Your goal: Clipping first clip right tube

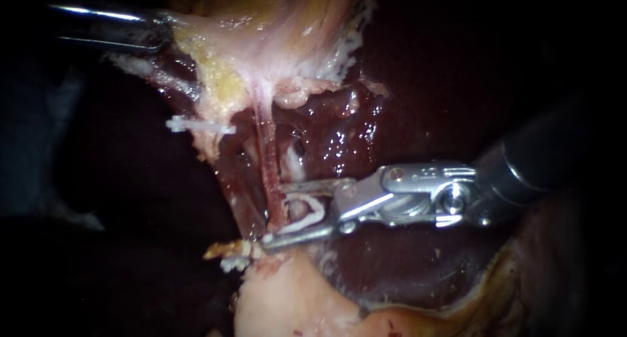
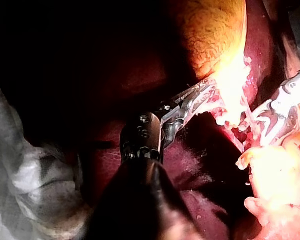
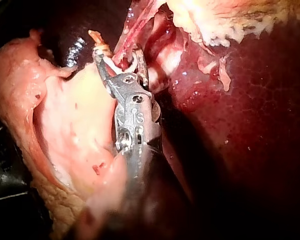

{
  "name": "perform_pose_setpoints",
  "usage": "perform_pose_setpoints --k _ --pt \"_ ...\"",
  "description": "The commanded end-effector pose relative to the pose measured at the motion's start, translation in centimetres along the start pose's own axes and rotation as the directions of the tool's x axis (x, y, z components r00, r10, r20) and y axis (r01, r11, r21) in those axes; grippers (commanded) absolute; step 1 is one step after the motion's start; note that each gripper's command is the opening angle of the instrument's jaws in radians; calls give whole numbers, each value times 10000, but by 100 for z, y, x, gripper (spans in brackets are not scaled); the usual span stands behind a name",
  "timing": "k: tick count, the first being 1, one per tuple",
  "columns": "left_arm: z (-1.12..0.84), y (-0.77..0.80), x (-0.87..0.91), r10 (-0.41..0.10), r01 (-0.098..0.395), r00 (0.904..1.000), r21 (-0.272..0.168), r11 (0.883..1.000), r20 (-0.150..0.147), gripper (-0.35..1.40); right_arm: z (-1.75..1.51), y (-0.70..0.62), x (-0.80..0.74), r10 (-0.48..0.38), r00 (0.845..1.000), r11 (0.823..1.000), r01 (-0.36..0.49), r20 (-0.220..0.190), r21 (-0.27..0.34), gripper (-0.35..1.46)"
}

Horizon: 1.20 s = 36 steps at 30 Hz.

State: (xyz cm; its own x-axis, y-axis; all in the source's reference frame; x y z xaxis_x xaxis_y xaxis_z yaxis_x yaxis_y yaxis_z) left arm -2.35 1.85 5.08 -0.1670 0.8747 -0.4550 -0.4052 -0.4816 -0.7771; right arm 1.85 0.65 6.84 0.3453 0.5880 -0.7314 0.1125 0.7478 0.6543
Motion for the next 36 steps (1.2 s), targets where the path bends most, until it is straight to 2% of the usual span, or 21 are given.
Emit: perform_pose_setpoints --k 1,6,11,15,19,25,28,33,36 --pt "0 0 0 0 0 10000 2 10000 -1 -35 3 0 -1 42 10000 10000 -42 -43 58 49" --pt "0 0 0 1 -1 10000 1 10000 -1 -35 15 0 -8 175 9998 9992 -170 -130 360 49" --pt "0 -1 0 2 -2 10000 1 10000 -1 -35 16 -5 -7 282 9991 9987 -267 -319 443 49" --pt "0 -2 0 4 -4 10000 1 10000 0 -35 18 -14 -4 398 9970 9975 -357 -670 615 49" --pt "0 -3 0 4 -4 10000 -1 10000 0 -35 21 -30 2 418 9955 9931 -321 -847 1128 49" --pt "0 -3 0 5 -5 10000 -3 10000 1 -35 25 -55 12 461 9955 9822 -300 -833 1854 46" --pt "0 -3 0 4 -4 10000 0 10000 0 -35 29 -64 15 441 9962 9764 -271 -749 2145 45" --pt "0 -3 0 4 -4 10000 0 10000 0 -35 31 -65 16 446 9965 9737 -275 -711 2260 42" --pt "0 -3 0 4 -4 10000 0 10000 0 -35 28 -63 15 742 9951 9728 -577 -656 2245 35"
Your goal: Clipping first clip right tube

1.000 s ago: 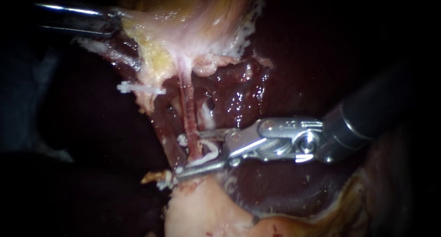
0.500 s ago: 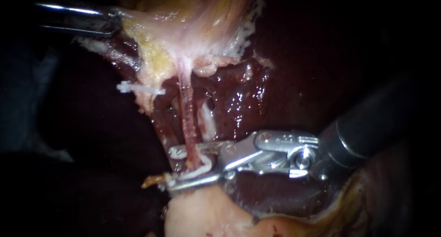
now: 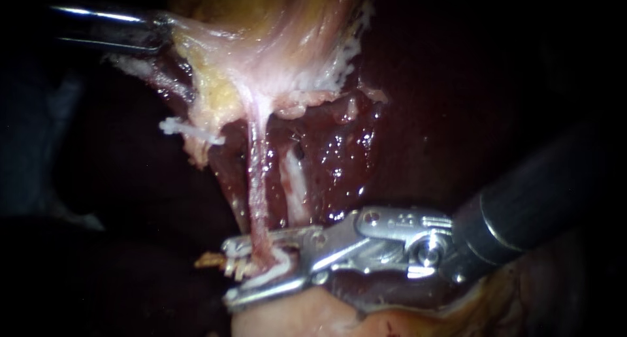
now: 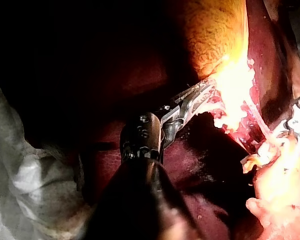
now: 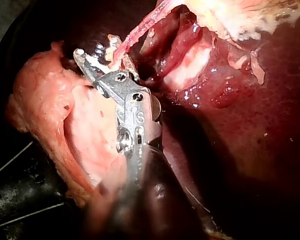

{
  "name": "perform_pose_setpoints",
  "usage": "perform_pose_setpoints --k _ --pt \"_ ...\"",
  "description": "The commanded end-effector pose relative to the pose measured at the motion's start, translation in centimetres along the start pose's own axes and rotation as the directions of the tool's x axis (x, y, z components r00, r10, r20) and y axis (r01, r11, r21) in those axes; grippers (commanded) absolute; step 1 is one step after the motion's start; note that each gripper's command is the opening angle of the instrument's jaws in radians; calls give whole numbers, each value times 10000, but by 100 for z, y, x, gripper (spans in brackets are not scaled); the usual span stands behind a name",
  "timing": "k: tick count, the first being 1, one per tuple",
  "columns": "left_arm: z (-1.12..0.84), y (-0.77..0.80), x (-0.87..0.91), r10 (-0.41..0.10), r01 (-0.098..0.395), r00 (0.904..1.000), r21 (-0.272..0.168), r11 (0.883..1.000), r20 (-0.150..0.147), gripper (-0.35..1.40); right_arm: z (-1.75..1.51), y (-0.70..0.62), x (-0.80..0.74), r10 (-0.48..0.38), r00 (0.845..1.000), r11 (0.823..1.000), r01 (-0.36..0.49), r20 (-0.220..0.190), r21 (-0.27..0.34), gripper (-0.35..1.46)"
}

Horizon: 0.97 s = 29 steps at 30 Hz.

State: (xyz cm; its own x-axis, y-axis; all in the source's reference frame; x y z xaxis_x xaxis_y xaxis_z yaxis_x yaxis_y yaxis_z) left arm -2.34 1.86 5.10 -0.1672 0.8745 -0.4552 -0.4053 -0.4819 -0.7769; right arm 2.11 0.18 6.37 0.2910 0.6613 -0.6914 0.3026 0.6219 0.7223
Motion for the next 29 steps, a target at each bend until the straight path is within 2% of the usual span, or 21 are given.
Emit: perform_pose_setpoints --k 1,9,12,15,18,29 --pt "0 0 0 1 -1 10000 -1 10000 -1 -35 -2 0 0 112 9999 9999 -112 -9 -70 31" --pt "0 0 0 0 0 10000 -2 10000 0 -35 -10 5 3 671 9977 9976 -673 -104 -171 -8" --pt "0 0 0 0 0 10000 -2 10000 0 -35 -13 5 3 1554 9878 9876 -1556 -105 -202 -35" --pt "0 0 0 -1 1 10000 -3 10000 0 -35 -13 8 2 2021 9793 9790 -2022 -41 -257 -35" --pt "-1 0 0 -1 1 10000 -4 10000 1 -35 -13 9 0 2023 9792 9788 -2015 171 -375 -35" --pt "-1 0 1 -1 1 10000 -7 10000 2 -35 -14 10 -1 2017 9793 9789 -2010 176 -373 -35"
